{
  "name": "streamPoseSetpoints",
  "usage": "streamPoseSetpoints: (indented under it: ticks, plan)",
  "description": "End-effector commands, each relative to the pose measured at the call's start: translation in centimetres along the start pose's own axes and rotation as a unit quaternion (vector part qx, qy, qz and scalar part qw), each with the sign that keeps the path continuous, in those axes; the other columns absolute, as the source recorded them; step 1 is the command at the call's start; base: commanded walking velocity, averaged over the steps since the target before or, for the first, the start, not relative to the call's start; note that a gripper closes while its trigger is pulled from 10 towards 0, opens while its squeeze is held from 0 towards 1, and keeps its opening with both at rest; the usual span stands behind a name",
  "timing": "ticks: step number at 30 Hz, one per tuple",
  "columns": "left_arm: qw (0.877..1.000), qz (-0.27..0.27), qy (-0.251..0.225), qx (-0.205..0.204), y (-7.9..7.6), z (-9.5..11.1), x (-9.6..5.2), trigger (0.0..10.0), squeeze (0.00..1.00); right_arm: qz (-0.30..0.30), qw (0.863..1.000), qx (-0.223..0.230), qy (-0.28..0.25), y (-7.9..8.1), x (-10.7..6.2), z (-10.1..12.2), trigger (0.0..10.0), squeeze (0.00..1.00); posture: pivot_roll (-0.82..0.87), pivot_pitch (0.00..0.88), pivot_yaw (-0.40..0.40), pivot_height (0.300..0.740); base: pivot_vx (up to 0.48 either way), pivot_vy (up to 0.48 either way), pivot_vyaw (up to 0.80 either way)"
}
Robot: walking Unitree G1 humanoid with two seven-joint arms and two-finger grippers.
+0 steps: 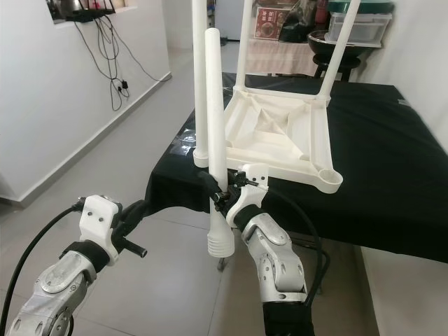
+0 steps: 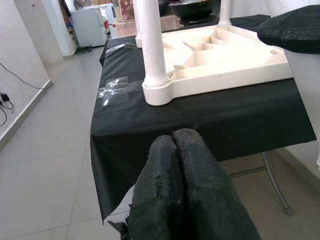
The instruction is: Building children table
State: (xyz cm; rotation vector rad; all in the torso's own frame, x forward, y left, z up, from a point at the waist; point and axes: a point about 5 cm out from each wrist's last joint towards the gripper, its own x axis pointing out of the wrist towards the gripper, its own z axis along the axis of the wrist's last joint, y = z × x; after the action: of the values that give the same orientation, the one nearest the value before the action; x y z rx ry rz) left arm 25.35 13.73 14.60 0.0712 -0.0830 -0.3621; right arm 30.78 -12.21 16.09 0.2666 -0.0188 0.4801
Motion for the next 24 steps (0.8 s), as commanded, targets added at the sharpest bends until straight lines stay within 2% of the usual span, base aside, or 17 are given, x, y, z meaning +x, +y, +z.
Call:
streamPoseSetpoints:
  ticks: [1,12,24]
  plan:
    - [1.000,0.002,0.007,0.002,0.31,-0.38,-0.12,10.0,0.00,-0.011,1.000,-0.008,-0.003,-0.16,0.19,-0.01,10.0,0.00,-0.11,0.000,0.011,0.740,0.000,0.000,0.00]
    - [1.000,0.001,0.005,0.003,0.35,-0.44,0.01,10.0,0.00,-0.046,0.999,-0.010,0.002,-1.01,0.57,-0.45,10.0,0.00,-0.10,0.000,0.009,0.740,0.000,0.000,-0.73]
    - [1.000,-0.005,0.007,0.011,0.38,-0.54,0.27,10.0,0.00,-0.038,0.999,0.006,-0.015,-0.81,1.12,-0.42,10.0,0.00,-0.10,0.000,0.020,0.740,0.000,0.000,-0.80]
